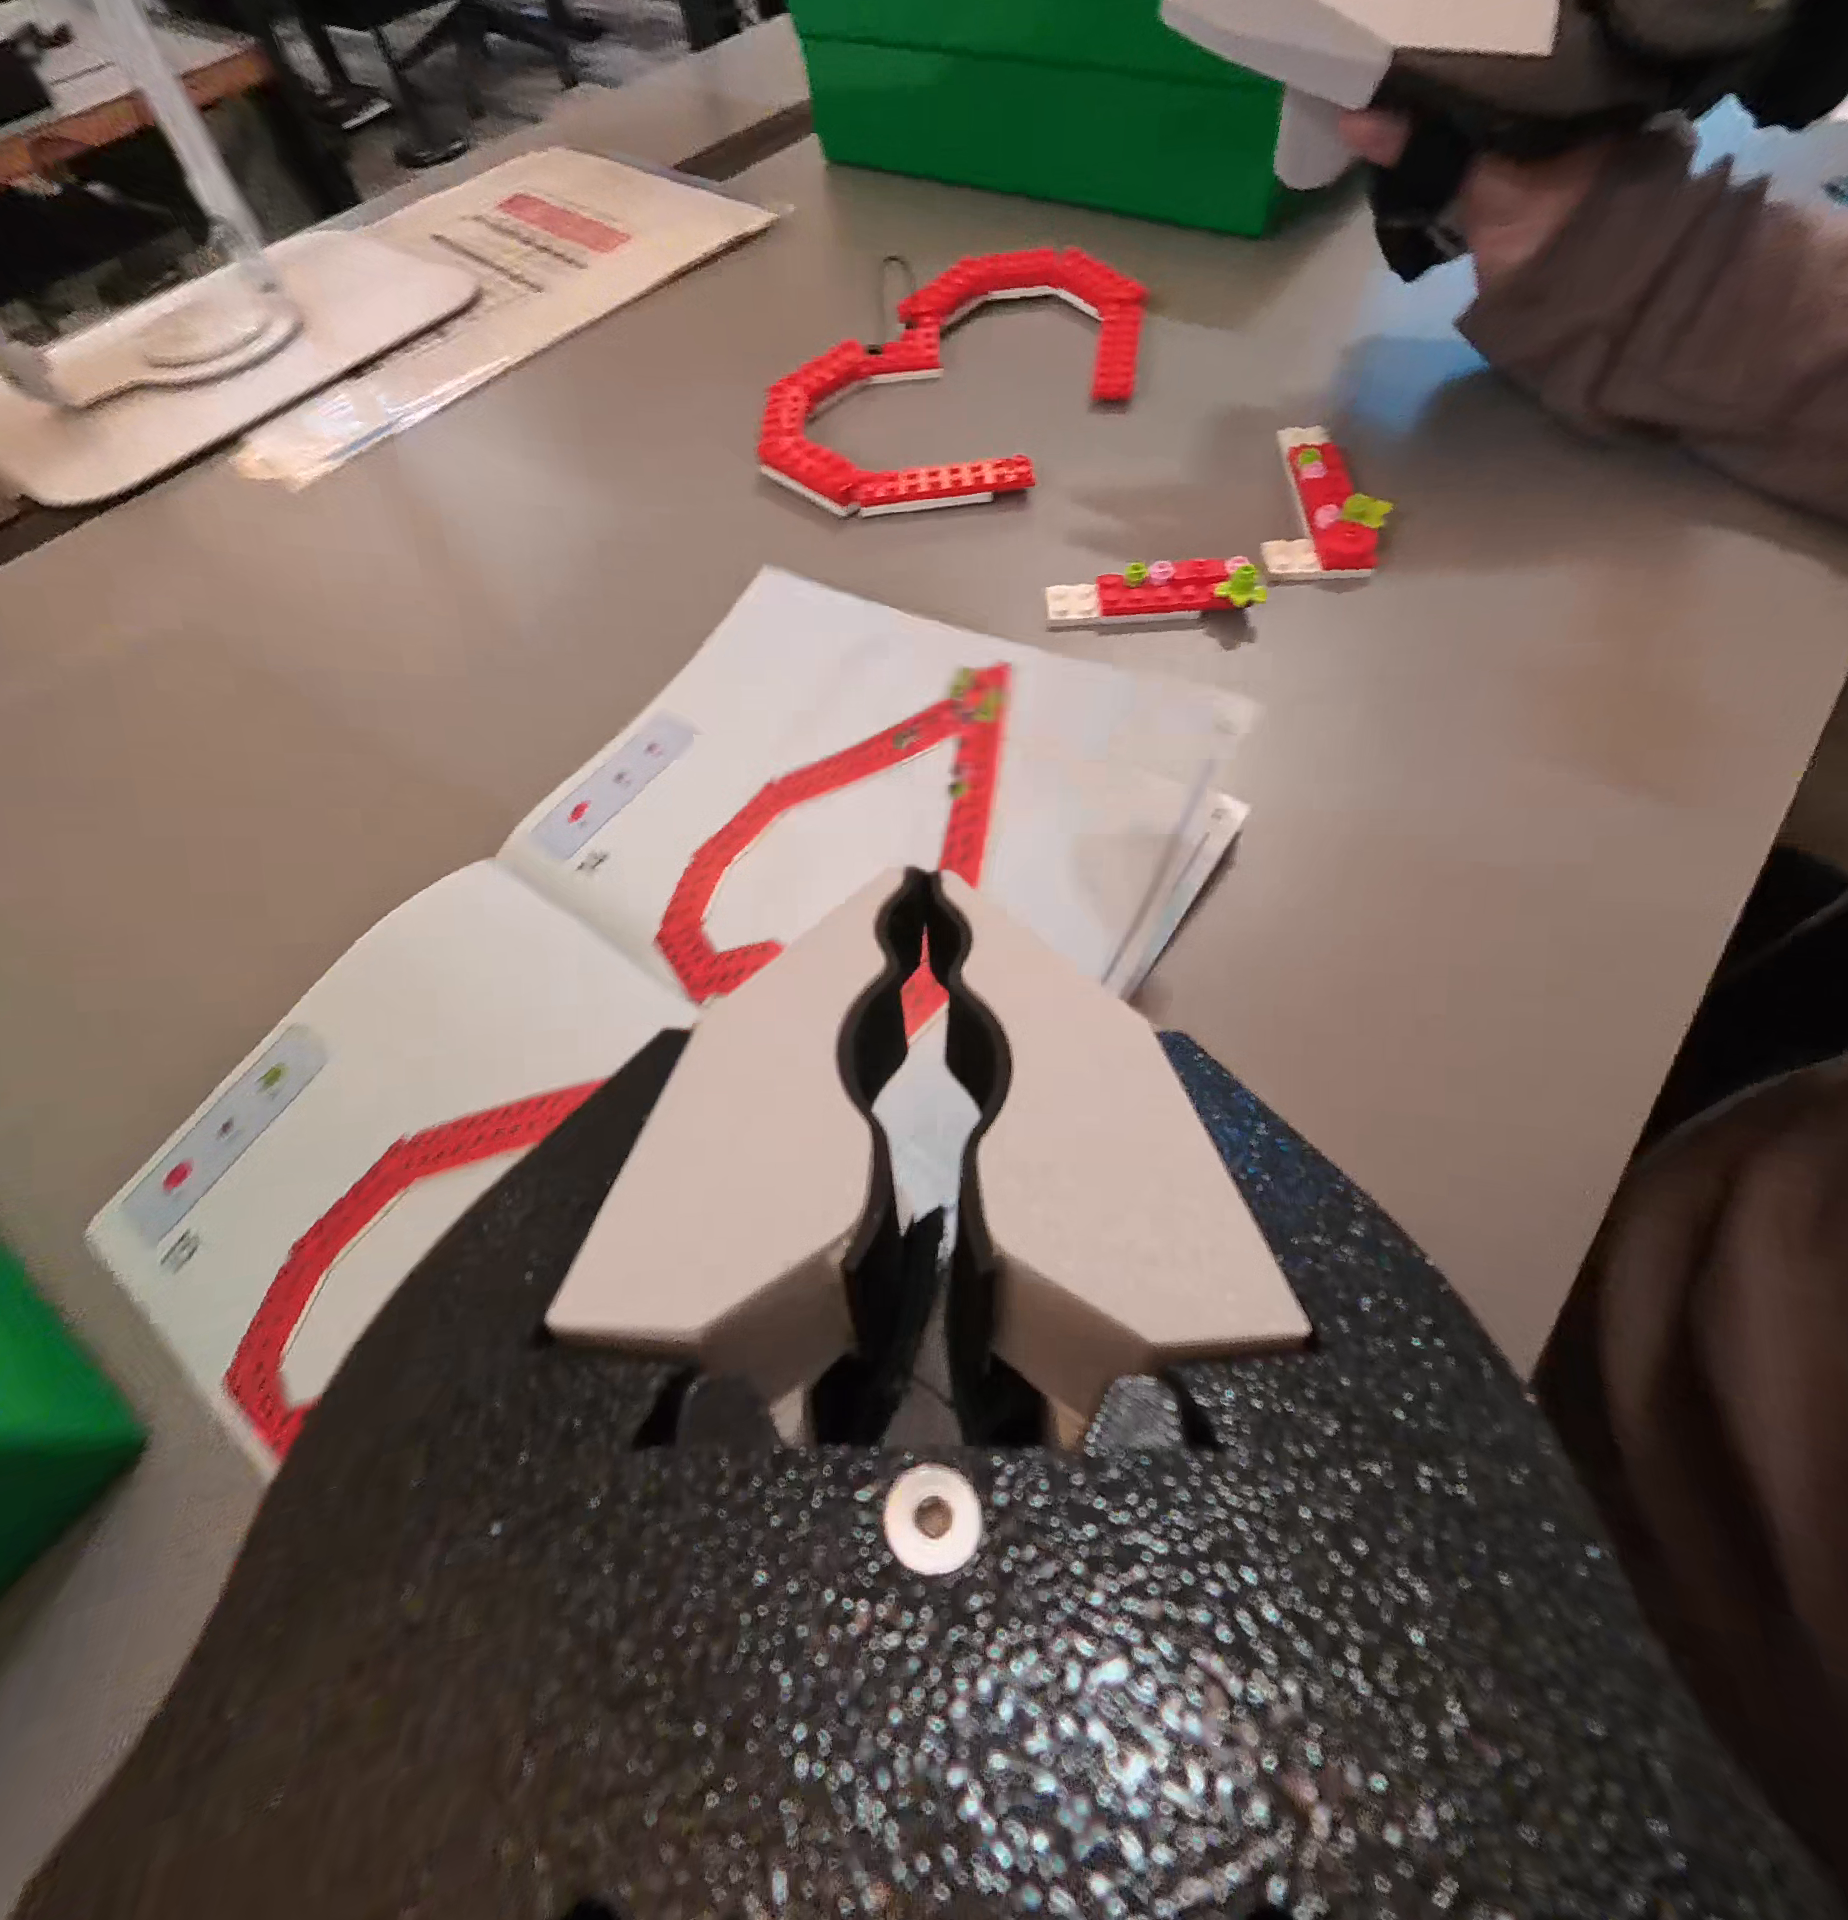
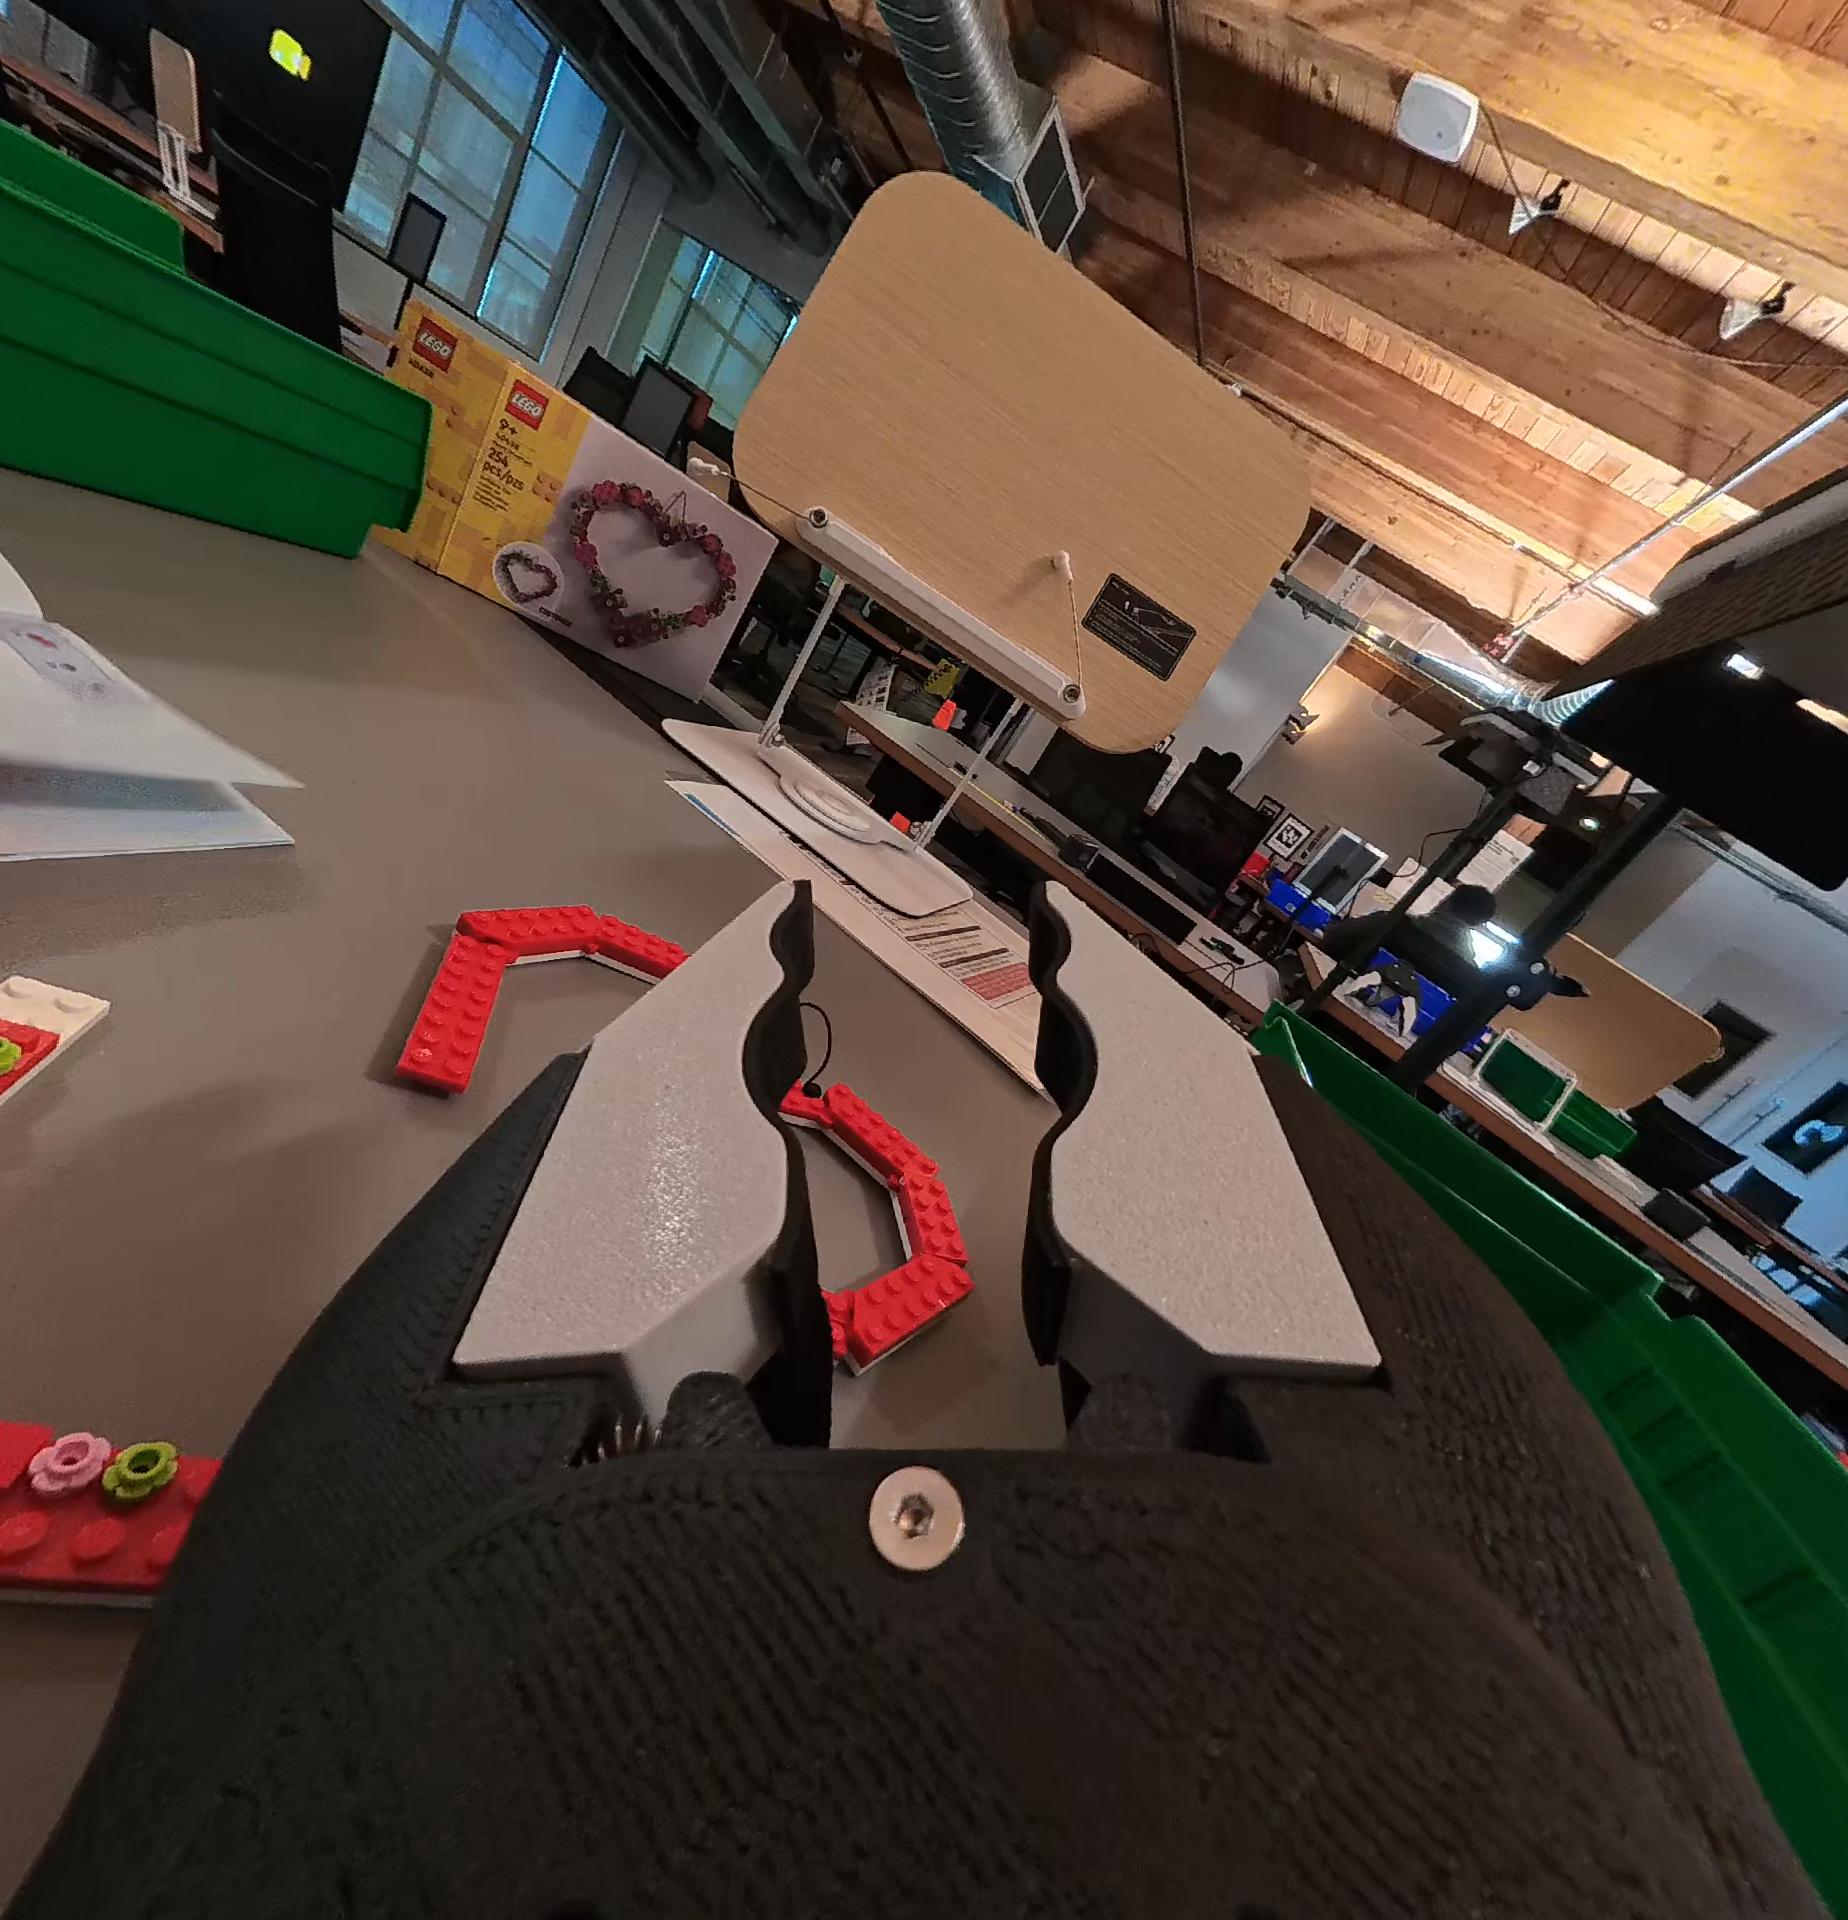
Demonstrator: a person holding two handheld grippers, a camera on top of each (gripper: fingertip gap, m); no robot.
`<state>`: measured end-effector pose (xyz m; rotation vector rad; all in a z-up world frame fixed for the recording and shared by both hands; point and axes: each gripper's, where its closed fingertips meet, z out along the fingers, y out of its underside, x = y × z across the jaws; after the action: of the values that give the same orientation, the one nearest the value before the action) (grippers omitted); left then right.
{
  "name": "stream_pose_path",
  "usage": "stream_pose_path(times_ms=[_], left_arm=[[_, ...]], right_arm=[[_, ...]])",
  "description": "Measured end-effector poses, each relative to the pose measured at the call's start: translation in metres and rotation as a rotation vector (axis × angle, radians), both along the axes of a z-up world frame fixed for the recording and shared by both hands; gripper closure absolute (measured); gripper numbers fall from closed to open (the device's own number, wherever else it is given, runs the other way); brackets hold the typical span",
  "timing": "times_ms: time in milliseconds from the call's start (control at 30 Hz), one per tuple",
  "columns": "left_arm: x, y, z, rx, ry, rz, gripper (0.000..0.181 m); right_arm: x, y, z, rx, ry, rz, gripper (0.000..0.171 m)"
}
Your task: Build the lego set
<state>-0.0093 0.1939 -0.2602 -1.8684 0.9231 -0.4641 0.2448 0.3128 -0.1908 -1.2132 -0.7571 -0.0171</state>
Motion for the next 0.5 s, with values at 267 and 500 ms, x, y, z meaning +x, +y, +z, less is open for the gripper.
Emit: stream_pose_path(times_ms=[267,500], left_arm=[[-0.030,-0.016,0.006,-0.019,-0.062,0.002,0.181],[0.051,-0.034,-0.010,-0.077,-0.023,-0.240,0.141]], right_arm=[[-0.001,0.000,-0.001,-0.003,-0.003,-0.002,0.131],[0.000,0.000,-0.001,0.001,-0.007,-0.010,0.131]])
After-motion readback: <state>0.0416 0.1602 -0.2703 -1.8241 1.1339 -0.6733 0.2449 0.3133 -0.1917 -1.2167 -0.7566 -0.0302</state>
